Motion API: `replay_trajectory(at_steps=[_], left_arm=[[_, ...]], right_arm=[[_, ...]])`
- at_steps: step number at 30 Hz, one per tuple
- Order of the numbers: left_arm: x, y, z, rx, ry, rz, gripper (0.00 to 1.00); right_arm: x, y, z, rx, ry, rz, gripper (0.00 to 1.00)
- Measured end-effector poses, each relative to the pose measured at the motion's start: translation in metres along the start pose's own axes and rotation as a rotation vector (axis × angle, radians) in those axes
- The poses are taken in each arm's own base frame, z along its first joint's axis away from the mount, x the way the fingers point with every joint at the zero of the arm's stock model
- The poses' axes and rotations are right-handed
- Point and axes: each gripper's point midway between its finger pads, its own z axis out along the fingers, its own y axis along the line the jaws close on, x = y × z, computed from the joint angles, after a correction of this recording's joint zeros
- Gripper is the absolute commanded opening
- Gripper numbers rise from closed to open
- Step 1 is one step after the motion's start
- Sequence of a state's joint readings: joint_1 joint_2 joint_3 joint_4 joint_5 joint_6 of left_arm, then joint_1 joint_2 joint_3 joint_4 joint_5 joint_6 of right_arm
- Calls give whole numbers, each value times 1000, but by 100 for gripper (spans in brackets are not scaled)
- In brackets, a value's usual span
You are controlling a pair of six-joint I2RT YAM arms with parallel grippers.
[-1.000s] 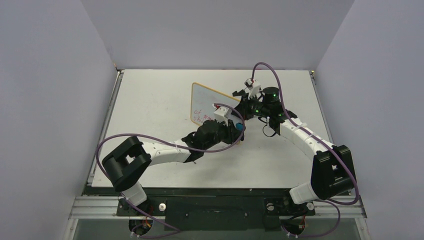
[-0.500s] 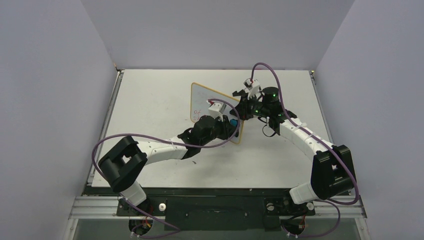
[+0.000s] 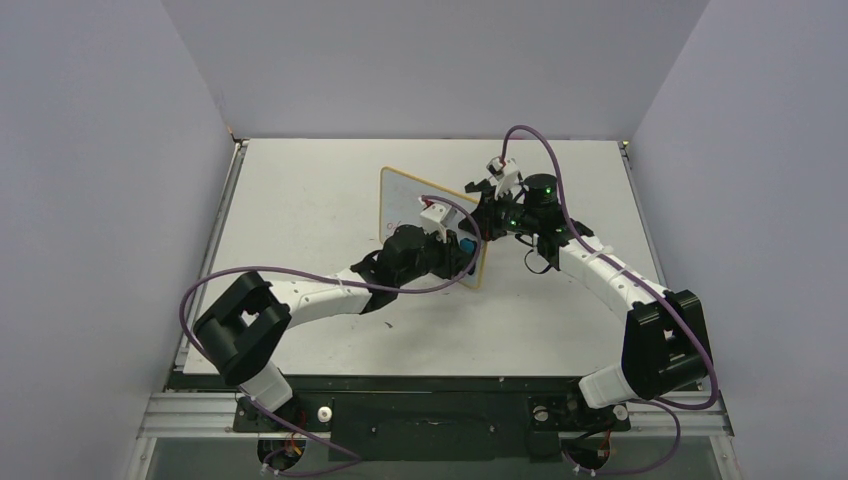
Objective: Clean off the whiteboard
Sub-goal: Erase the whiteboard at the center of the board.
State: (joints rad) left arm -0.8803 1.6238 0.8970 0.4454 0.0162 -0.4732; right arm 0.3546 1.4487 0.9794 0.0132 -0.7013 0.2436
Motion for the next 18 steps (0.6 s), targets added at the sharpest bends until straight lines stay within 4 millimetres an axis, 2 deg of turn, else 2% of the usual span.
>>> replay_trajectory(at_steps=[9, 18], left_arm=[[2, -2, 0, 55, 11, 211, 0], [-3, 2, -1, -120, -49, 342, 0]], right_arm=[[1, 2, 0, -13, 8, 1, 0], [0, 3, 0, -18, 6, -1, 0]])
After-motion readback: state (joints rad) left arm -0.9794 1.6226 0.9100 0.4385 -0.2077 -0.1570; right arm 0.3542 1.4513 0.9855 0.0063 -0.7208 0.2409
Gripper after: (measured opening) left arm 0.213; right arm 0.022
